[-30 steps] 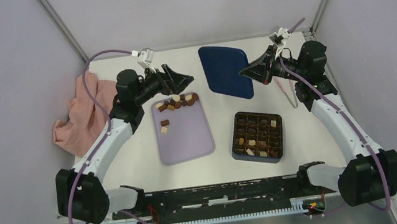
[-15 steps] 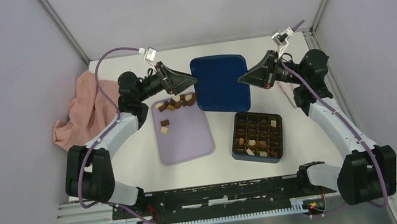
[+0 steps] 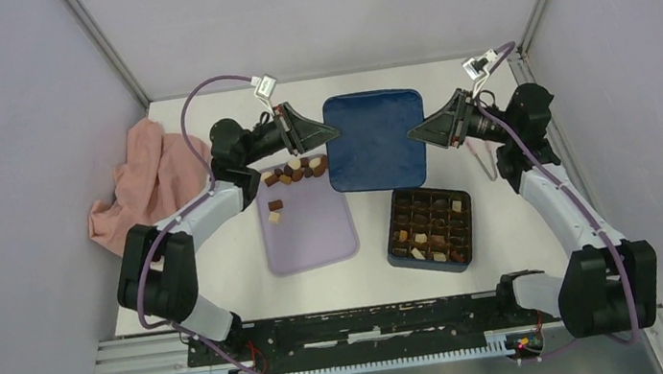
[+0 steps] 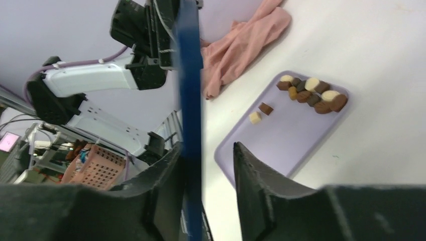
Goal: Pack the chocolate
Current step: Pick up the box lid from the center of the board.
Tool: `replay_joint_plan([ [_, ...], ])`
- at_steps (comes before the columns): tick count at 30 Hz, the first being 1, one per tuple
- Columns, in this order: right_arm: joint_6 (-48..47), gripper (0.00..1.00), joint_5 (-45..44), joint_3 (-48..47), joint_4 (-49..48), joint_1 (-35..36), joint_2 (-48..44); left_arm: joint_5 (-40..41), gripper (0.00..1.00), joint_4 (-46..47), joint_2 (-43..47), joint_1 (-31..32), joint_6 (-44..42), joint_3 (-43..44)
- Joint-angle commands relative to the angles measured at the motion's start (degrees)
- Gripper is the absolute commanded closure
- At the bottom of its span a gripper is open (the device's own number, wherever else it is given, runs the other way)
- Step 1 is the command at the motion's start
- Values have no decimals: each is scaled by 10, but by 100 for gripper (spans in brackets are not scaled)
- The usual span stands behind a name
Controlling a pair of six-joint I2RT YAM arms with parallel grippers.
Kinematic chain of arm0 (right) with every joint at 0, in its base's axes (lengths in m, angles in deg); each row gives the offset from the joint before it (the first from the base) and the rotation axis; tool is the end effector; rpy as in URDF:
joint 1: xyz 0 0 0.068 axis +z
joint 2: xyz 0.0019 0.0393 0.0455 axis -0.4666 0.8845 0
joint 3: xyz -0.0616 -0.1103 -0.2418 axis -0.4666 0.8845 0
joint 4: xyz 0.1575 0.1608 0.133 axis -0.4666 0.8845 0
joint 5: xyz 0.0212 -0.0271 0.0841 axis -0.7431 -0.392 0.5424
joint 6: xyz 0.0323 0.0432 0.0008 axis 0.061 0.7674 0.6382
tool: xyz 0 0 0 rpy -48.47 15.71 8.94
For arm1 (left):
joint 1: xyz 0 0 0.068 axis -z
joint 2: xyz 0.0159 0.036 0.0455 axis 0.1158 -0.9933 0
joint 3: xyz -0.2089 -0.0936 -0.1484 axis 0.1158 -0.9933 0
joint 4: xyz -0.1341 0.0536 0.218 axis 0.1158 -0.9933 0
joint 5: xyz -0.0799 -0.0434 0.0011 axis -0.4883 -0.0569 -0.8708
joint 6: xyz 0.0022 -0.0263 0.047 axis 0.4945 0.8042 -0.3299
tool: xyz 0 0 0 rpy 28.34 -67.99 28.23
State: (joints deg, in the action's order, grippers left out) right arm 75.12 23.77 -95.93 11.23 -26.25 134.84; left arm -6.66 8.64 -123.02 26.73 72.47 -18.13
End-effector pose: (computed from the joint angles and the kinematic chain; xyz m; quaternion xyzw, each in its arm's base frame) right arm 0.2614 0.0392 0.3389 -0.1282 0.6761 0.5967 0.4127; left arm 0.3095 -0.1439 0.3167 0.1668 0.6183 -0.6708 0.3740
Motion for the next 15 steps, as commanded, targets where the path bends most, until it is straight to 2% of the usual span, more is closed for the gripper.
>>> replay_joint_plan([
  [1,-86,51,-6,16,84,-4,-22,-3,98,34,-21,10,44,31],
  [4,-95,49,-6,36,78,-4,-32,-7,98,30,-42,26,46,42],
  [7,-99,52,-4,50,67,-4,-40,-12,98,28,-65,44,48,60],
  [9,-100,64,-1,53,61,-4,-43,-15,98,27,-82,51,51,74],
  [11,-104,83,0,51,63,-8,-48,-14,98,28,-91,54,55,80],
  [12,-103,90,-1,48,66,-12,-49,-12,94,24,-93,51,55,82],
  [13,-97,95,0,47,65,-20,-49,0,86,18,-94,49,54,80],
  [15,-59,100,4,52,38,-49,-48,33,59,0,-86,37,53,67],
])
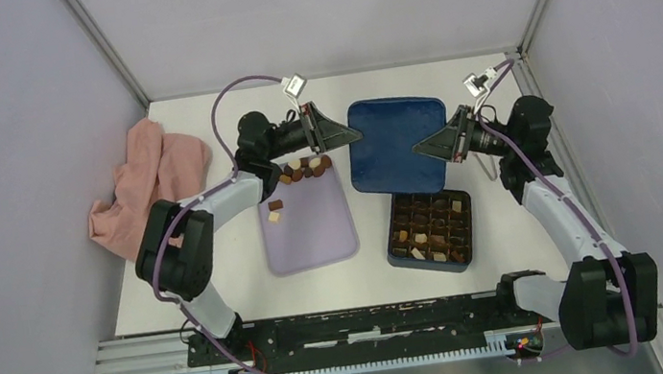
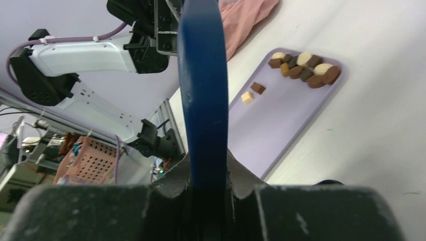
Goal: Pack the chocolate
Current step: Pick up the box lid from the center of the board, then move the packing box to the center of the board.
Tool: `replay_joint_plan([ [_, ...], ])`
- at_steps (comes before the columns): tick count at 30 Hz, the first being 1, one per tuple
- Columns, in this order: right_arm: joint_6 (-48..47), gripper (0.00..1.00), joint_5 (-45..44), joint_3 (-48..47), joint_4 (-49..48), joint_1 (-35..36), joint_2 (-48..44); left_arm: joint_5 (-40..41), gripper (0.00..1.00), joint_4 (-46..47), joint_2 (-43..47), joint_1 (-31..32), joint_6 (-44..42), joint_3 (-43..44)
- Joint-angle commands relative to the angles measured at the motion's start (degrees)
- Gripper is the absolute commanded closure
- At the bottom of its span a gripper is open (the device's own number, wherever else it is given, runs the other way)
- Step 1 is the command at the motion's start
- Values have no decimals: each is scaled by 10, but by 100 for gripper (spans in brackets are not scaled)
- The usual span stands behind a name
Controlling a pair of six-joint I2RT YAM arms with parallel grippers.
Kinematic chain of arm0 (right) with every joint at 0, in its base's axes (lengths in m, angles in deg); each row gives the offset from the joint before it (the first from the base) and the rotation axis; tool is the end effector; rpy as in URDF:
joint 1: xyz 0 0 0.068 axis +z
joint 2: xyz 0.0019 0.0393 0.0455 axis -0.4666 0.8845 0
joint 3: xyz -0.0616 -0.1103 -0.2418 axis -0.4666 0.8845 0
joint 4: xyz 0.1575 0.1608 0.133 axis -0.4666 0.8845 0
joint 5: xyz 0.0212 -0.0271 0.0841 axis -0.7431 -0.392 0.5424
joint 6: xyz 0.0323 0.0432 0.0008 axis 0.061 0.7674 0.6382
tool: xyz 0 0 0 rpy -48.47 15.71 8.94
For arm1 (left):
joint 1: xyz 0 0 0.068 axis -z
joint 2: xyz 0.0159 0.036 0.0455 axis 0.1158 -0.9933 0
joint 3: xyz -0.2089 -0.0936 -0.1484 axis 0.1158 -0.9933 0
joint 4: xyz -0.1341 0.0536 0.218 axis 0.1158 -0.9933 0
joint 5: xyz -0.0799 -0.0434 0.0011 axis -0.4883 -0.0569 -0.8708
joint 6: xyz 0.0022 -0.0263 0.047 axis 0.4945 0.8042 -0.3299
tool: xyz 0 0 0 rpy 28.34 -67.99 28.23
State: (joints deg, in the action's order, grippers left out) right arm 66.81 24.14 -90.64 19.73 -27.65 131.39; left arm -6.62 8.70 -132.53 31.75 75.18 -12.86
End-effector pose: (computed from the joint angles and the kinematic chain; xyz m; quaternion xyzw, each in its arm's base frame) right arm 0.2468 0.0328 0.3085 -0.1199 0.7057 0.5738 0.3979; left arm 0.3304 -0.1867 0.2901 0.1610 0.6360 -0.6904 0.3049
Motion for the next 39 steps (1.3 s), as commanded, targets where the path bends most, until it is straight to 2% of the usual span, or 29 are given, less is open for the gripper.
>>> replay_joint_plan([
  [1,53,100,4,4,-75,-47,-12,51,47,-8,16,-20,21,3],
  [2,76,100,9,6,-92,-59,-9,76,37,-23,28,-27,13,-7],
  [4,83,100,8,1,-91,-79,-8,134,24,-111,61,-40,-34,-21],
  [7,48,100,-14,-12,-27,-111,-12,245,11,-339,110,-38,-162,2],
  [11,16,100,-34,-6,6,-152,-16,327,11,-574,114,-25,-244,50],
  [16,17,100,-44,3,-1,-178,-10,425,17,-717,78,87,-293,97],
  [17,16,100,-44,2,-4,-181,-9,447,20,-741,67,112,-300,109],
  [19,13,100,-44,-2,-2,-187,-7,477,28,-767,42,144,-311,129],
  [28,-6,100,-46,4,8,-194,7,494,34,-810,-42,240,-355,206],
  [34,-36,100,-40,7,42,-194,12,471,41,-827,-106,267,-358,253],
  [39,-47,100,-37,11,55,-194,12,489,50,-874,-159,277,-349,304],
])
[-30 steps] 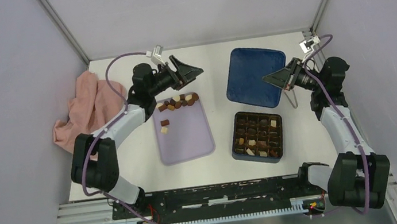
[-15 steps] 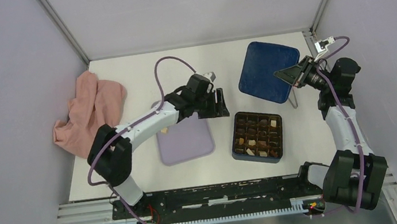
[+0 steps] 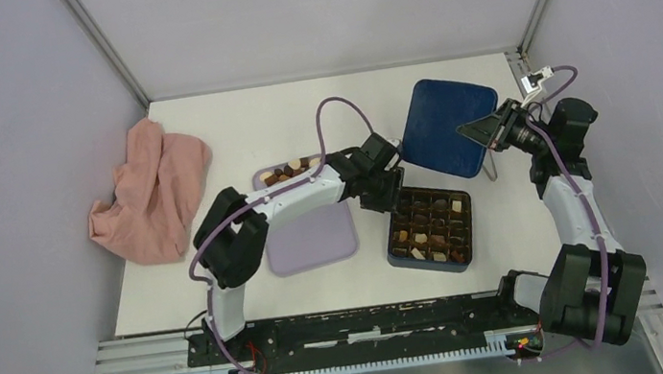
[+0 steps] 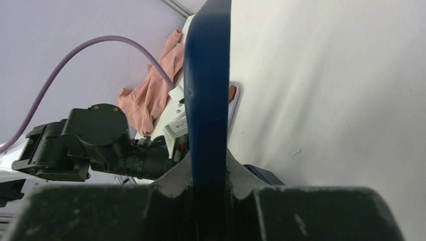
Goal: Pack the chocolate
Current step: Move the packing box to the center of the board.
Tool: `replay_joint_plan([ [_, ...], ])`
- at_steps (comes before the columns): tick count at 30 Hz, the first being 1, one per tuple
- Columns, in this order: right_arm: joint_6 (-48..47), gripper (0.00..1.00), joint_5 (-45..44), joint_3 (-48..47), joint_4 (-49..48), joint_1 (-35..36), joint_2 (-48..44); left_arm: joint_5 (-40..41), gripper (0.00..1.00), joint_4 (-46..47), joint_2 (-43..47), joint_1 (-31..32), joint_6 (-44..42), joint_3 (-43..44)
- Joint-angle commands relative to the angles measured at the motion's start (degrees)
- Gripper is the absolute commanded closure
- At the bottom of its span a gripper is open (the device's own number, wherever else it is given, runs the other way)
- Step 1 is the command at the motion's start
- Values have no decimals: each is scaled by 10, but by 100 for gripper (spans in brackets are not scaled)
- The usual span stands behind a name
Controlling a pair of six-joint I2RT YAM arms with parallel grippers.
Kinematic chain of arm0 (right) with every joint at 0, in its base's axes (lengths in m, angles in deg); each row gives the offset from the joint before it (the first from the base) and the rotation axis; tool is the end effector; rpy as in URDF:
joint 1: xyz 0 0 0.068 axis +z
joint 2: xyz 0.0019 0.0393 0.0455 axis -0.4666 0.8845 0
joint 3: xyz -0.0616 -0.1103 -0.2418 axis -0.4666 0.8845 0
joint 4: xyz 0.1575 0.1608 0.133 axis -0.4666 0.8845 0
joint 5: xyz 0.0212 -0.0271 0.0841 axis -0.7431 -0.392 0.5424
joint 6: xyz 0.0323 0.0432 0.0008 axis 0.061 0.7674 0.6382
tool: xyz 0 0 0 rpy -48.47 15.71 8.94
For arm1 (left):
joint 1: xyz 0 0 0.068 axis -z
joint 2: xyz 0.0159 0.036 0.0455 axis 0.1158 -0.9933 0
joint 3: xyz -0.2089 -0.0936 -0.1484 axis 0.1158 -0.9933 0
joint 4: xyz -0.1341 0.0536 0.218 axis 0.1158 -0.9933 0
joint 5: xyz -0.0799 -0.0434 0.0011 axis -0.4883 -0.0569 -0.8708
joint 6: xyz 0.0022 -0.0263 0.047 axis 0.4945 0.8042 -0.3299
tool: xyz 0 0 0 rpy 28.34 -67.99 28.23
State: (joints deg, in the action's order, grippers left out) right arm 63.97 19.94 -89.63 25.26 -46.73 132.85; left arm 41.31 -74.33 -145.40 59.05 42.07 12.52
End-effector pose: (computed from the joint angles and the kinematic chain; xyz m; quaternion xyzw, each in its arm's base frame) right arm 0.2483 -0.0524 0.2878 0.0490 0.7389 0.4823 0.4680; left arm 0.2541 -0.3366 0.2130 0.2001 0.9354 -0.2302 0.1790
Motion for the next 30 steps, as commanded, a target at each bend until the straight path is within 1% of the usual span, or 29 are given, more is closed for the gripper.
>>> replay_joint_plan([
  [1,-18,100,4,2,-1,-4,-3,17,52,-56,-38,6,-17,60],
  [7,-18,100,5,7,0,-3,-4,48,67,-105,-81,7,-6,113],
  [9,-18,100,5,7,-1,-4,-4,63,76,-119,-91,6,3,130],
  [12,-20,100,6,2,-2,-5,-4,102,92,-137,-102,3,23,159],
  [13,-20,100,6,0,-2,-6,-3,112,96,-143,-106,1,32,169],
  [14,-21,100,7,-1,-2,-7,-3,117,98,-149,-109,-6,40,176],
  [19,-11,100,9,-9,-14,-12,3,126,98,-138,-112,-54,62,184],
  [22,-9,100,11,-14,-18,-14,6,118,98,-117,-115,-85,75,180],
  [28,-4,100,16,-11,-24,-14,7,114,97,-94,-121,-126,90,186],
  [29,4,100,21,-9,-33,-13,9,107,89,-86,-117,-131,89,180],
  [30,18,100,29,-3,-50,-13,10,101,76,-74,-108,-133,87,172],
])
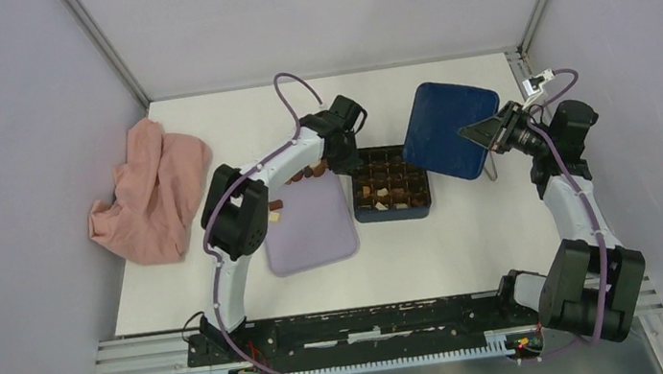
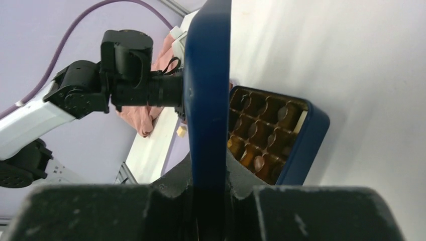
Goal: Pack the chocolate
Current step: Move the packing box to the center of the board, then close the box lid on the packing box.
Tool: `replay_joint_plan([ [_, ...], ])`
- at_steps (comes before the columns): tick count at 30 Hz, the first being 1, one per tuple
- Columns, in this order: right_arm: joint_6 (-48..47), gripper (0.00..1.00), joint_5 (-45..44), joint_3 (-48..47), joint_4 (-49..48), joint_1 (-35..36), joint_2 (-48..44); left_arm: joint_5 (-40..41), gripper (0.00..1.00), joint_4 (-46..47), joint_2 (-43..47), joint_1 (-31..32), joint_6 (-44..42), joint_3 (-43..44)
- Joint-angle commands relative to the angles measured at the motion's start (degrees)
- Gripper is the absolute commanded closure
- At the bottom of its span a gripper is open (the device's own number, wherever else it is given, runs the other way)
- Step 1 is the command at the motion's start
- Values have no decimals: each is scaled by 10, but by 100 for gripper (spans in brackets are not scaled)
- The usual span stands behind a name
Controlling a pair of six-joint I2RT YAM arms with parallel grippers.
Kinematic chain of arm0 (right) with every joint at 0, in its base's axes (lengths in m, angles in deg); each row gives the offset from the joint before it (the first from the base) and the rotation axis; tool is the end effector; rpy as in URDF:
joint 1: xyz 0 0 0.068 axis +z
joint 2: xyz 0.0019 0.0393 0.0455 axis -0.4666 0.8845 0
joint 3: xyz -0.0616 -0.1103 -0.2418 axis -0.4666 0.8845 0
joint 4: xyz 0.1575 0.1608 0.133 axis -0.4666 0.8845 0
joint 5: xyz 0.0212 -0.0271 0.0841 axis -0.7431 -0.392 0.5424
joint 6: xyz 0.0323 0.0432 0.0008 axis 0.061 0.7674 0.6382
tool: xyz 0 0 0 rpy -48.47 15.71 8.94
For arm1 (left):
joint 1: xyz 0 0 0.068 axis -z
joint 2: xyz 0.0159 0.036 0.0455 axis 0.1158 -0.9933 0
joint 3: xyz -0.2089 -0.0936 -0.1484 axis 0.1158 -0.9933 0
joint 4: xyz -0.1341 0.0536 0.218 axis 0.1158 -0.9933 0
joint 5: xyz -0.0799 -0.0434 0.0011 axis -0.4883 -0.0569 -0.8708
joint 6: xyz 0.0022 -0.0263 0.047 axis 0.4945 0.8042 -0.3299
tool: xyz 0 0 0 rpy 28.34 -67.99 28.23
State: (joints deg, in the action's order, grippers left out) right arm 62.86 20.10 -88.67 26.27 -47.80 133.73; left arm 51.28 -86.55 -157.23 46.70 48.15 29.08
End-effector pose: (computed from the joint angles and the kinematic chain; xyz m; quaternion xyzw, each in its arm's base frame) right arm 0.2481 -0.0573 0.2770 0.0630 0.7457 0.4792 0.4587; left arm 0.3547 -0.2953 0.2015 0.0252 0.9739 -0.1154 0.1938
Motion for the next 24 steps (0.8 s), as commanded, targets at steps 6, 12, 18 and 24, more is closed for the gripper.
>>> replay_joint_plan([
  [6,106,100,46,17,-138,7,-4,-2,33,97,117,-19,13,-49],
  [12,135,100,30,56,-167,86,-1,52,25,137,274,-45,-15,-192],
  [18,178,100,15,67,-248,155,58,-14,2,218,450,-126,7,-353],
  [24,185,100,13,47,-277,222,146,-152,0,363,508,-149,60,-456],
])
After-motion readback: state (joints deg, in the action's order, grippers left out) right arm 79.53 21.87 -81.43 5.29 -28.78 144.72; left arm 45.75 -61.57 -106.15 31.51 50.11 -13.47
